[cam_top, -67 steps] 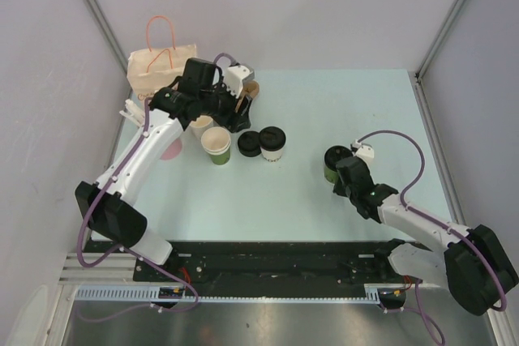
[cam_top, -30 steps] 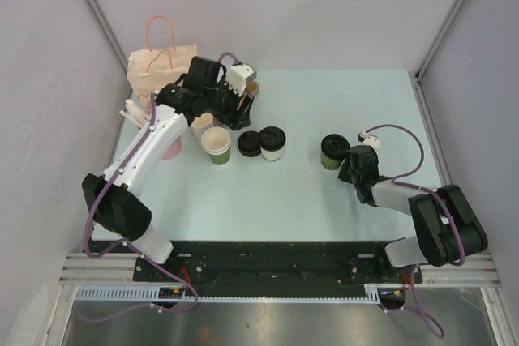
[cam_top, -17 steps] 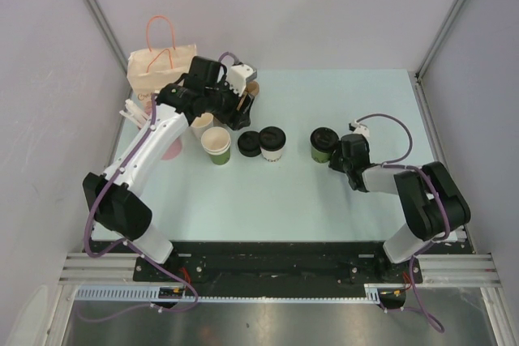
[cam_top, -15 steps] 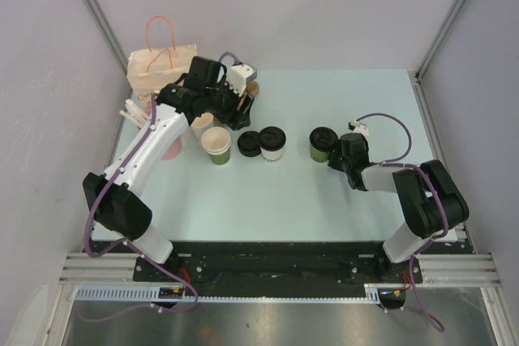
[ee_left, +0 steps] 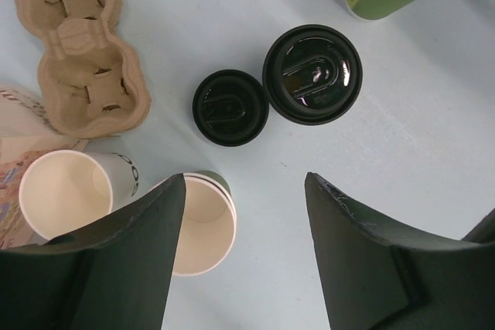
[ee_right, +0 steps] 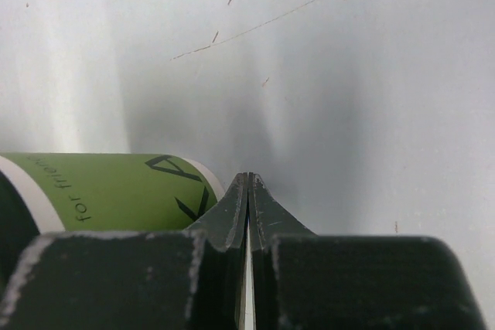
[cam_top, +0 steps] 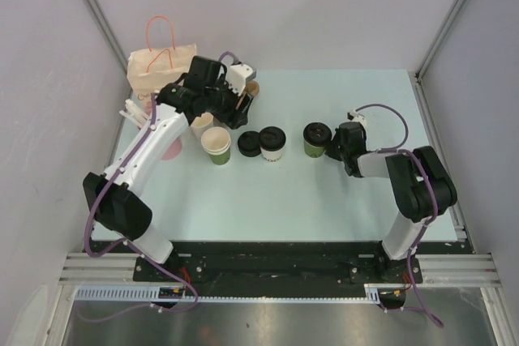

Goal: Pack the takeout coffee

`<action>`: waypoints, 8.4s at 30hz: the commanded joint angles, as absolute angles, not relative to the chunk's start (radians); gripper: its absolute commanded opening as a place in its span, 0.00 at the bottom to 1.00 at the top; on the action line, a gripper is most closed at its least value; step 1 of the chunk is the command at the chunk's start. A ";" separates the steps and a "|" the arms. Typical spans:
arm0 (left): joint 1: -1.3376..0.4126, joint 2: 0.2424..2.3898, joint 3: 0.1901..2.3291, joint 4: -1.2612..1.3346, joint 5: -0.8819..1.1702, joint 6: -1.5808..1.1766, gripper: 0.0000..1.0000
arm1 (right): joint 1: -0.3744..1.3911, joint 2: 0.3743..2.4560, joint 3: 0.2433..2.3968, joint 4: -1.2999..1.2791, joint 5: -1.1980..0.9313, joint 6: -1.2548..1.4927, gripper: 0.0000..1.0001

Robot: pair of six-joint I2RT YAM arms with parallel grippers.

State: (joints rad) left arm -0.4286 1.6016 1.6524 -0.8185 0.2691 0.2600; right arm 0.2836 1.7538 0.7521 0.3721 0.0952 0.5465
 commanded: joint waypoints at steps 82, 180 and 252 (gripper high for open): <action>-0.301 1.893 2.372 -0.801 -0.158 0.680 0.00 | 0.255 0.911 0.690 -0.354 0.178 0.370 0.64; -0.613 1.739 2.266 -0.931 0.044 0.256 0.85 | 0.112 0.635 0.808 -0.635 0.273 0.265 0.74; -0.351 2.342 2.316 -0.916 0.014 0.330 0.12 | 0.112 0.649 0.795 -0.629 0.195 0.262 0.75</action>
State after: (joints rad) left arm -0.3614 2.4260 2.2868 -0.9291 -0.0021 0.3229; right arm 0.1154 0.6563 0.7692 -0.6331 0.2008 0.2752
